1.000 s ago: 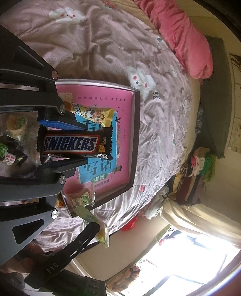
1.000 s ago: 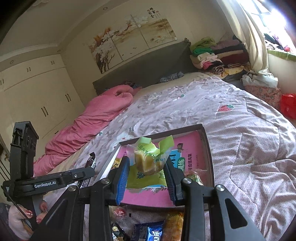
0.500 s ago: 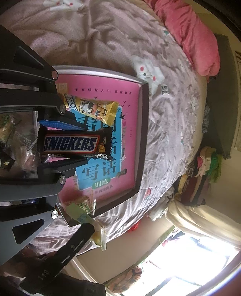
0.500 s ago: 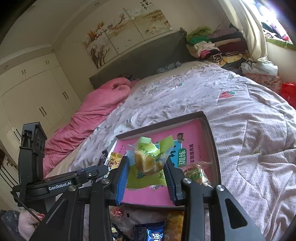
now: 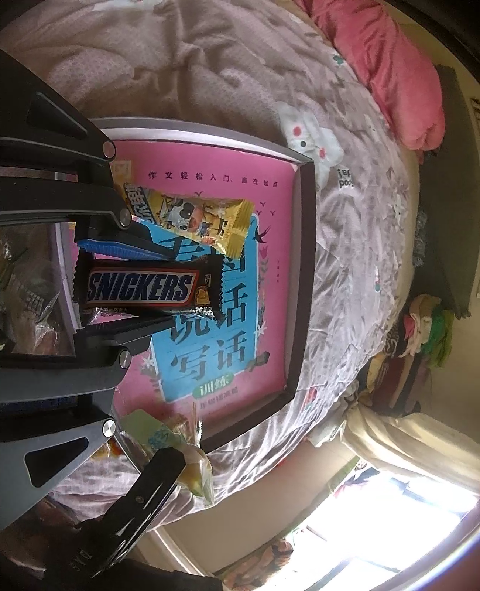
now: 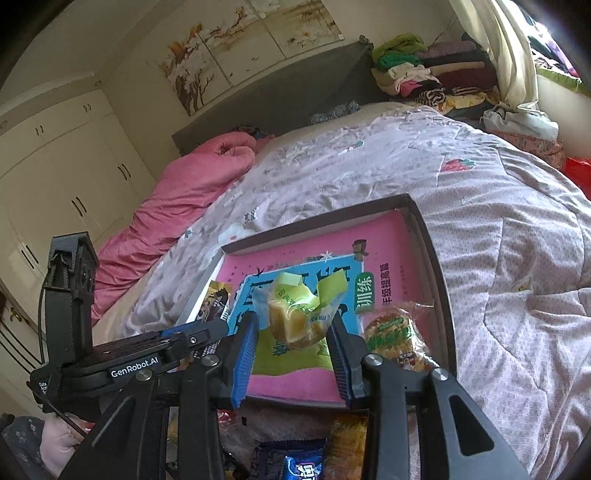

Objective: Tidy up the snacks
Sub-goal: 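Lower the Snickers into the tray with left tool while right releases the yellow-green bag there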

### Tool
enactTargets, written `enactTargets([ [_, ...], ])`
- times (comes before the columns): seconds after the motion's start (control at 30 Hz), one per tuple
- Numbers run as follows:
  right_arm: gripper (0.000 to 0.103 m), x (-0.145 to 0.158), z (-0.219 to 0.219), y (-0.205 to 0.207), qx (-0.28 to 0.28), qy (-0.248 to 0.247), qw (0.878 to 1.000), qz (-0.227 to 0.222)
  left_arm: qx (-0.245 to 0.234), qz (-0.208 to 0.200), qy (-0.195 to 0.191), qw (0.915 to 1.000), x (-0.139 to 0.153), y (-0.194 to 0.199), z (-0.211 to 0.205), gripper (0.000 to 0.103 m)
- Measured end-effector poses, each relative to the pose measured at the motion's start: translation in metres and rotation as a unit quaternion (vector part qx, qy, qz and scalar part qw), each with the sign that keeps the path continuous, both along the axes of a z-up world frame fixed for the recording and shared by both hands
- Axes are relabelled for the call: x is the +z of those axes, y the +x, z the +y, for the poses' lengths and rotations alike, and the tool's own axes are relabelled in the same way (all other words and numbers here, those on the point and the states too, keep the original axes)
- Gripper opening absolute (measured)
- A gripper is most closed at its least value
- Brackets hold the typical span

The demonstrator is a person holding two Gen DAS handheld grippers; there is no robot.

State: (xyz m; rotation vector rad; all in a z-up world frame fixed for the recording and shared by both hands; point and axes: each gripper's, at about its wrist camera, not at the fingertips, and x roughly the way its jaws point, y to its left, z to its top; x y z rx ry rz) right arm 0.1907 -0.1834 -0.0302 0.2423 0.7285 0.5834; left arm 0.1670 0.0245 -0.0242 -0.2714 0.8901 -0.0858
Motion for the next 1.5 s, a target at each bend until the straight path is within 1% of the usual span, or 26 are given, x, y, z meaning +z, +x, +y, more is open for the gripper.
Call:
enactTargets([
  [0.13,0.038,-0.004,0.001,0.001,-0.001,-0.005,1.000,0.007,-0.006,0.004,0.009,0.9999,-0.005,0.002,-0.003,0.029],
  [0.33,0.038,-0.007,0.005,0.002,0.003,-0.015,1.000,0.011,-0.010,0.010,0.012,0.9998,-0.009,0.002,-0.004,0.029],
  [0.53,0.038,-0.008,0.012,0.000,0.010,-0.033,0.999,0.004,-0.013,0.015,0.012,0.9997,-0.012,0.003,-0.005,0.029],
  [0.77,0.038,-0.012,0.018,0.003,0.016,-0.040,0.999,0.006,-0.012,0.016,0.013,0.9997,-0.013,0.004,-0.006,0.029],
  [1.0,0.038,-0.020,0.024,0.012,0.020,-0.049,0.998,0.021,-0.014,0.021,0.012,0.9996,-0.017,0.003,-0.007,0.029],
  [1.13,0.038,-0.026,0.029,0.013,0.022,-0.068,0.997,0.029,-0.013,0.023,0.012,0.9996,-0.018,0.004,-0.006,0.029],
  [1.23,0.038,-0.029,0.030,0.014,0.023,-0.071,0.997,0.035,-0.012,0.024,0.012,0.9996,-0.019,0.003,-0.005,0.029],
  [1.5,0.038,-0.033,0.035,0.009,0.039,-0.083,0.995,0.036,-0.013,0.031,0.011,0.9994,-0.022,0.004,-0.005,0.029],
])
